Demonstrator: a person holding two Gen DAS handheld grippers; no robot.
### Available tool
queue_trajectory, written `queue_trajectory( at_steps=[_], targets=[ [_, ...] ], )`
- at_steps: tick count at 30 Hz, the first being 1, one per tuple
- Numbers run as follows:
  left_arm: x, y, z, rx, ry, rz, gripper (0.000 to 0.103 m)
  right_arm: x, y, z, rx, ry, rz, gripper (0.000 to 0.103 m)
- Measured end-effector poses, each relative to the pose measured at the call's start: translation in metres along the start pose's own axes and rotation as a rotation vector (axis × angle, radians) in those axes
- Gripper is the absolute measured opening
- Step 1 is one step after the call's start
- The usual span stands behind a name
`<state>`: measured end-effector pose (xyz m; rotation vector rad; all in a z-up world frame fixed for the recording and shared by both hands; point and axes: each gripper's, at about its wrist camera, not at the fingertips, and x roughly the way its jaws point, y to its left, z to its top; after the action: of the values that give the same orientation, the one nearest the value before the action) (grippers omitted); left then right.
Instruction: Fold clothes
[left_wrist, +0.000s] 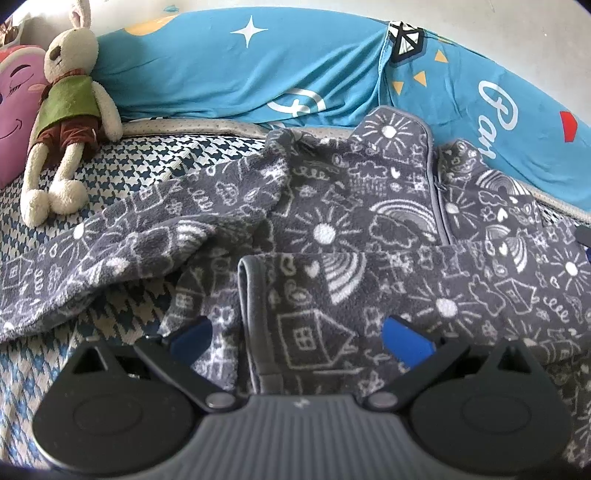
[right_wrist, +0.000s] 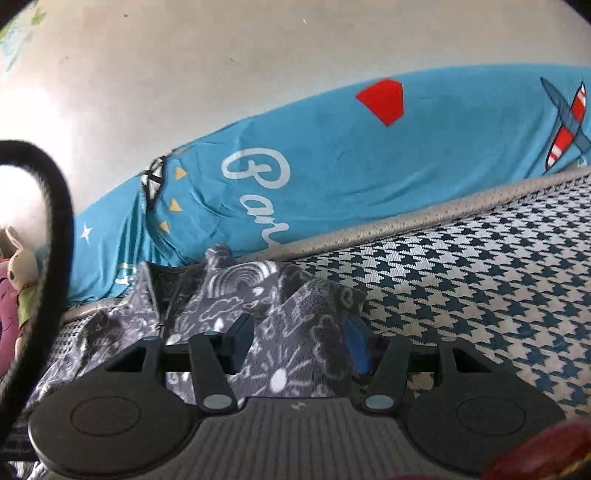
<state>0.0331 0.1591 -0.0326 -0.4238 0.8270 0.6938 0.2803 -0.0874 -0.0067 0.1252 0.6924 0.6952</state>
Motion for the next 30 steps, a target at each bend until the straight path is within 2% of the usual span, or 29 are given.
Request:
queue_trajectory(
  at_steps=[3,5,6,7,11,13,15,17,21,25,30],
  targets=[
    [0.001,0.000,0.001,-0.009,0.006,-0.005,0.103,0.014,-0.010,0.000,0.071,0.018,0.008,0.058],
    [0.002,0.001,0.002,-0.013,0.011,-0.008,0.103,0.020,-0.016,-0.001,0.120,0.026,0.014,0.037],
    [0.002,0.001,0.002,-0.015,0.013,-0.009,0.103,0.019,-0.017,0.000,0.133,0.023,0.006,0.016],
    [0.002,0.000,0.002,-0.019,0.016,-0.012,0.103,0.018,-0.018,0.001,0.140,0.014,-0.004,0.014],
    [0.002,0.000,0.005,-0.040,0.024,-0.028,0.103,0.006,-0.011,0.002,0.066,-0.066,-0.098,0.013],
    [0.002,-0.001,0.004,-0.039,0.028,-0.029,0.103,0.009,-0.014,0.001,0.041,-0.044,-0.187,0.013],
    [0.003,-0.002,0.004,-0.037,0.035,-0.030,0.103,0.010,-0.019,0.000,0.056,-0.027,-0.225,0.014],
    [0.003,-0.002,0.003,-0.038,0.037,-0.030,0.103,0.003,-0.019,0.004,0.067,-0.057,-0.196,0.014],
    [0.000,0.002,0.005,-0.052,0.022,-0.022,0.103,-0.014,-0.001,0.009,0.012,-0.095,-0.086,0.014],
    [0.001,0.005,0.005,-0.059,0.024,-0.011,0.103,-0.011,0.019,0.000,-0.026,-0.026,0.031,0.017],
    [0.000,0.006,0.005,-0.055,0.022,-0.008,0.103,-0.004,0.036,-0.020,-0.084,0.052,0.046,0.023]
  ],
)
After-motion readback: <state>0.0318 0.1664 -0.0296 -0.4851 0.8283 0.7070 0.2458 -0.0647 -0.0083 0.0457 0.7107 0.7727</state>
